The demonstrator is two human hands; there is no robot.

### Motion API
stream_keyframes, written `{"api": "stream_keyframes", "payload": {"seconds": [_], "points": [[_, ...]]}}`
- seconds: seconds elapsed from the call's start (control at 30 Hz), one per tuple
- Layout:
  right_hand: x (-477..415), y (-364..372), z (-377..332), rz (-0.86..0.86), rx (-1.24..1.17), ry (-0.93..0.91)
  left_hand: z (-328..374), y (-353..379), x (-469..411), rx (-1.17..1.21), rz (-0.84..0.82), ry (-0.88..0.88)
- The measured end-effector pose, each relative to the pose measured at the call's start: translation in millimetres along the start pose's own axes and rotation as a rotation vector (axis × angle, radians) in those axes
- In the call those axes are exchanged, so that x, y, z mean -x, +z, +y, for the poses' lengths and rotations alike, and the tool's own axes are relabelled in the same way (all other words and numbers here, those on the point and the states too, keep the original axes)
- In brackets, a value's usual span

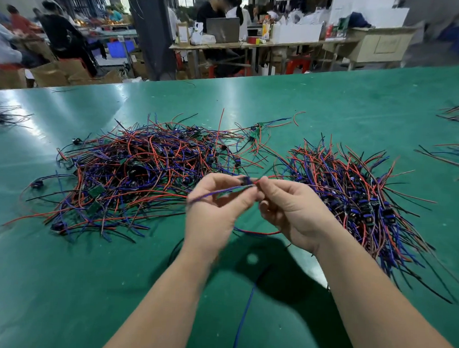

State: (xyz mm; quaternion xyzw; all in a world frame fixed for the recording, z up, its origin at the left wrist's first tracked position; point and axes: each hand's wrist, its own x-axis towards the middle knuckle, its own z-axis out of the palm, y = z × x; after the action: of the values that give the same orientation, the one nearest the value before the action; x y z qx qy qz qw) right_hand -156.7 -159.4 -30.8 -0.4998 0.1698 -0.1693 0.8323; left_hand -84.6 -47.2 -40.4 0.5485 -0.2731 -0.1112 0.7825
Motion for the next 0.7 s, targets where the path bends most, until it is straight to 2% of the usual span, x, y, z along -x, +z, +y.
{"api": "stream_keyframes", "payload": {"seconds": [0.07, 0.17, 0.23, 0.33, 0.4, 0.47, 0.57, 0.7], "points": [[-1, -3, -3, 0.069, -0.033, -0.037, -3, 4, 4, 0.004, -0.127, -0.022], [-3, -9, -7, 0.123, -0.082, -0.055, -3, 5, 6, -0.022, -0.204, -0.096], [-3, -11, -8, 0.098, -0.103, -0.052, 0, 5, 5, 0.109, -0.185, -0.218], [0, -12, -7, 0.017, -0.056, -0.036, 6, 7, 2, 0.319, -0.062, -0.478], [0, -12, -5, -0.044, 0.0, -0.011, 5, 6, 0, 0.261, -0.039, -0.596], [1, -11, -4, -0.063, 0.092, 0.009, 2, 5, 0, 0.174, -0.092, -0.589], [2, -11, -3, 0.018, 0.272, -0.015, -1, 3, 1, 0.183, -0.11, -0.578], [-1, -12, -7, 0.18, 0.278, -0.085, -1, -4, -2, 0.099, -0.214, -0.622]]}}
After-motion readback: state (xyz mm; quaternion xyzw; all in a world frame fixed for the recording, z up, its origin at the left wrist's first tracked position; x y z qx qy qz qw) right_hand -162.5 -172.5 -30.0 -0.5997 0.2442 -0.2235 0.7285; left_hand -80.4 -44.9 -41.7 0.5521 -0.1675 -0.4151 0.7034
